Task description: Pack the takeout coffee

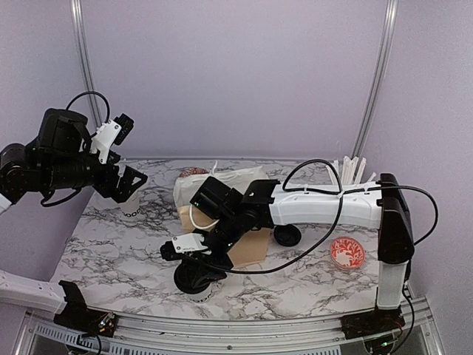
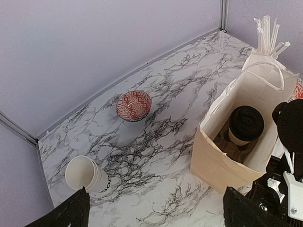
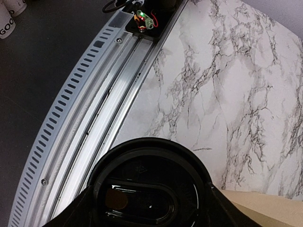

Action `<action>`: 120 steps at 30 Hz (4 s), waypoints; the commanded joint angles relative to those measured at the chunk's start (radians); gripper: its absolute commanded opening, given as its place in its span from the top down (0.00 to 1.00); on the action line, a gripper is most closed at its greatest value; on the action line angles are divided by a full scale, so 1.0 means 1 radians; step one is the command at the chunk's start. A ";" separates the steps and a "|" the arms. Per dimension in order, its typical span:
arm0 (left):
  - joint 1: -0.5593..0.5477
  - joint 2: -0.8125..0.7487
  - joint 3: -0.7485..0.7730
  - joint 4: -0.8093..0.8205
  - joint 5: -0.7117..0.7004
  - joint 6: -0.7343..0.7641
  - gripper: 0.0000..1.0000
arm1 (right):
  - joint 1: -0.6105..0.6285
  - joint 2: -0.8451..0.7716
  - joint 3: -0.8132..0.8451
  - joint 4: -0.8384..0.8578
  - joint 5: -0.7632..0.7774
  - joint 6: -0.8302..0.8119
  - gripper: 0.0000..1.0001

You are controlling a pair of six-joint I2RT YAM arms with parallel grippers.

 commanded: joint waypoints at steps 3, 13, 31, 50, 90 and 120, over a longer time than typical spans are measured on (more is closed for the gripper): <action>-0.002 -0.001 -0.020 -0.065 0.059 -0.019 0.01 | 0.005 0.041 0.031 -0.020 -0.056 0.047 0.29; -0.003 0.063 -0.020 -0.248 0.228 -0.001 0.08 | 0.006 -0.087 0.023 -0.055 -0.084 0.037 0.01; -0.368 0.224 -0.081 -0.210 0.239 0.093 0.13 | -0.209 -0.503 0.134 -0.531 -0.270 -0.279 0.01; -0.412 0.439 -0.103 -0.090 0.278 0.201 0.09 | -0.633 -0.811 -0.224 -0.221 -0.447 -0.137 0.01; -0.412 0.496 -0.061 -0.105 0.329 0.185 0.31 | -0.635 -0.777 -0.242 -0.166 -0.411 -0.105 0.05; -0.412 -0.084 -0.021 -0.316 0.126 -0.121 0.34 | -0.411 -0.061 0.456 -0.315 -0.119 0.009 0.10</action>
